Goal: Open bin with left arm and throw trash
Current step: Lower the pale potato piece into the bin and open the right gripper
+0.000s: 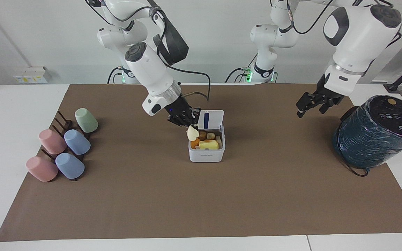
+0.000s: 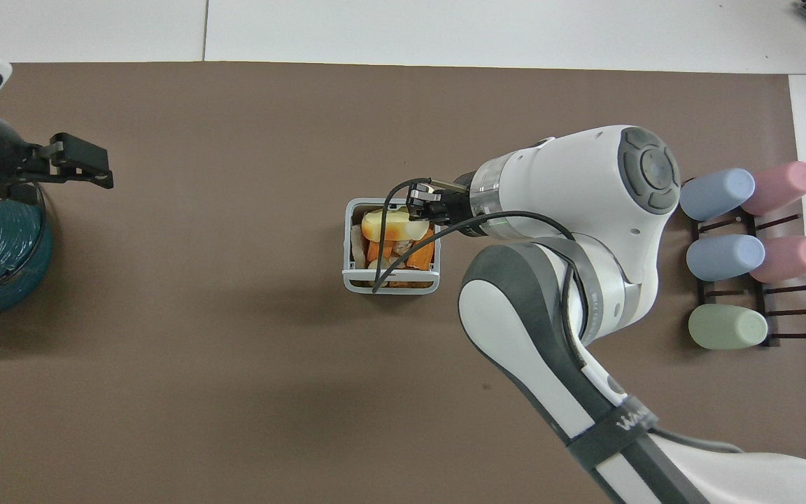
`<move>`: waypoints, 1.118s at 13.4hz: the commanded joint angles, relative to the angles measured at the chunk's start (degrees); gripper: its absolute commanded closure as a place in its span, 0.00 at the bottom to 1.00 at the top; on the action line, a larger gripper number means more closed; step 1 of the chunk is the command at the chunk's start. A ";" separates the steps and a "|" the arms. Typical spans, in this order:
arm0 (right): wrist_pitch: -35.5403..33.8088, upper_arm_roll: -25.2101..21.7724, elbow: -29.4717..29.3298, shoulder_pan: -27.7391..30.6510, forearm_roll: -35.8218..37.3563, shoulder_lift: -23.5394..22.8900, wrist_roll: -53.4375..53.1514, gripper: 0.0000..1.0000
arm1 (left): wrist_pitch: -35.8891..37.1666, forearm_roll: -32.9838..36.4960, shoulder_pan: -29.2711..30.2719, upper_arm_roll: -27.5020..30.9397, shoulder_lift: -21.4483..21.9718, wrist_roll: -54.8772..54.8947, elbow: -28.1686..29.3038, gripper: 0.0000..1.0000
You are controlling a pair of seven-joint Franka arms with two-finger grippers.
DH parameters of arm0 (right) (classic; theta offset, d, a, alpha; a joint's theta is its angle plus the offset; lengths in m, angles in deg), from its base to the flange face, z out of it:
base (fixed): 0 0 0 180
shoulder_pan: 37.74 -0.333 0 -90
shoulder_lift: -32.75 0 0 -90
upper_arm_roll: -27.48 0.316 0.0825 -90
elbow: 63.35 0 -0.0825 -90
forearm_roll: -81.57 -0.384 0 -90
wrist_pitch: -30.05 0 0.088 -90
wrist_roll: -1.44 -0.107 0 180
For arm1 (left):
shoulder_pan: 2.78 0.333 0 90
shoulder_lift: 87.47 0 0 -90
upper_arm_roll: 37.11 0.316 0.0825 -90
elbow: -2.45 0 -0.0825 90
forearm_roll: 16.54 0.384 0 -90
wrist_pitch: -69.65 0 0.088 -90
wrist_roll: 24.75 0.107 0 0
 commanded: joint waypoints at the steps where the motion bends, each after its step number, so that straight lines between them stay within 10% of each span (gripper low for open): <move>1: 0.29 0.28 -1.22 -0.94 -2.67 -3.13 -1.15 1.00 | 3.71 3.56 0.49 -0.83 0.59 5.55 0.18 0.00; 15: 2.14 0.37 -1.14 -2.62 -2.68 -8.41 -2.38 0.89 | 0.30 3.48 0.41 -1.36 1.38 5.92 4.57 0.00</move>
